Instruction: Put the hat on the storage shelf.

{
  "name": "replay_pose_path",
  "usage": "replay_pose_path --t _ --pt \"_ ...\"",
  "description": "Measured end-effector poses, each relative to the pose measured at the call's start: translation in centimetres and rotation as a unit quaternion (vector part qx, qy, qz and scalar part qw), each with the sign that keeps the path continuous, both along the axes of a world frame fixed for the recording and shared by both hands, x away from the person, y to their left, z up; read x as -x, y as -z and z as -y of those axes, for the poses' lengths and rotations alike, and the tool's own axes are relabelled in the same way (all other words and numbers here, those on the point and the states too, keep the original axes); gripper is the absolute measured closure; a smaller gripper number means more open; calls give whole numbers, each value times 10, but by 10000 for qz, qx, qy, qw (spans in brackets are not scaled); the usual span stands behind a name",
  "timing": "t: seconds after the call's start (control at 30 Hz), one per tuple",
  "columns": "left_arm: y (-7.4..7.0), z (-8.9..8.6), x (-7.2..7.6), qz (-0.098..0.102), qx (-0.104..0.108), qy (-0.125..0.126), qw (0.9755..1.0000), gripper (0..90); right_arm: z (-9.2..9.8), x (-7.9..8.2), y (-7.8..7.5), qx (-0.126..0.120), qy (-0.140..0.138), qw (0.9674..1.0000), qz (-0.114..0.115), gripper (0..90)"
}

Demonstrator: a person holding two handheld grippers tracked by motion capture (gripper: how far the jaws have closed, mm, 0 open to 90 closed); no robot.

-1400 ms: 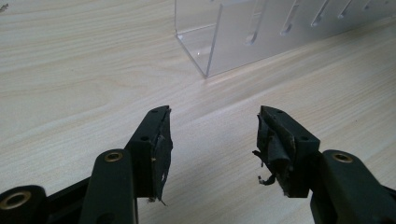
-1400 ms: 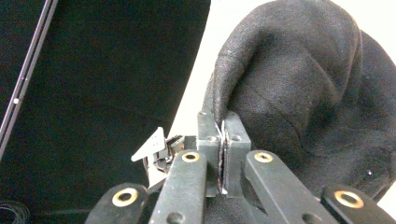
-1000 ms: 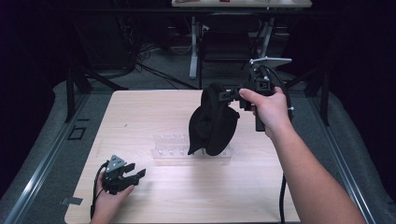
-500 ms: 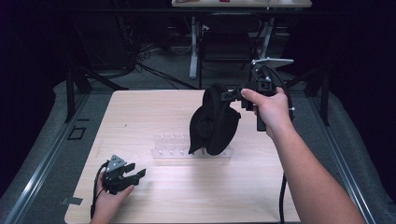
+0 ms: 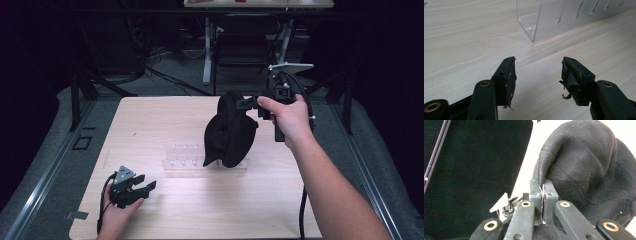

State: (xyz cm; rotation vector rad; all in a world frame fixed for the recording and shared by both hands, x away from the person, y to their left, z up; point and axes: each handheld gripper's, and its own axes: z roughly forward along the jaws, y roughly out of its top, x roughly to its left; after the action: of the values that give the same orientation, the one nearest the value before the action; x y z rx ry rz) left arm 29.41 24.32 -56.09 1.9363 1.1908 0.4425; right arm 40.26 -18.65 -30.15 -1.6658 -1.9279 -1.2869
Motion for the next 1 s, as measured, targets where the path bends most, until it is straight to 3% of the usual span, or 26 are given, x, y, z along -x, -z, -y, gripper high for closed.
replay_pose_path --t 0.33,0.63,0.8,1.0 --pt "-4 2 1 109 29 -25 9999 452 -11 -2 4 -154 -78 9998 -31 885" --pt "-15 14 1 268 155 202 9993 490 -14 -4 9 -337 -188 9992 -33 884" --pt "-26 23 2 485 227 326 9980 495 -15 -5 11 -399 -181 9990 -43 884" --pt "-34 29 2 509 236 448 9974 538 -19 -7 12 -481 -211 9986 -67 883"
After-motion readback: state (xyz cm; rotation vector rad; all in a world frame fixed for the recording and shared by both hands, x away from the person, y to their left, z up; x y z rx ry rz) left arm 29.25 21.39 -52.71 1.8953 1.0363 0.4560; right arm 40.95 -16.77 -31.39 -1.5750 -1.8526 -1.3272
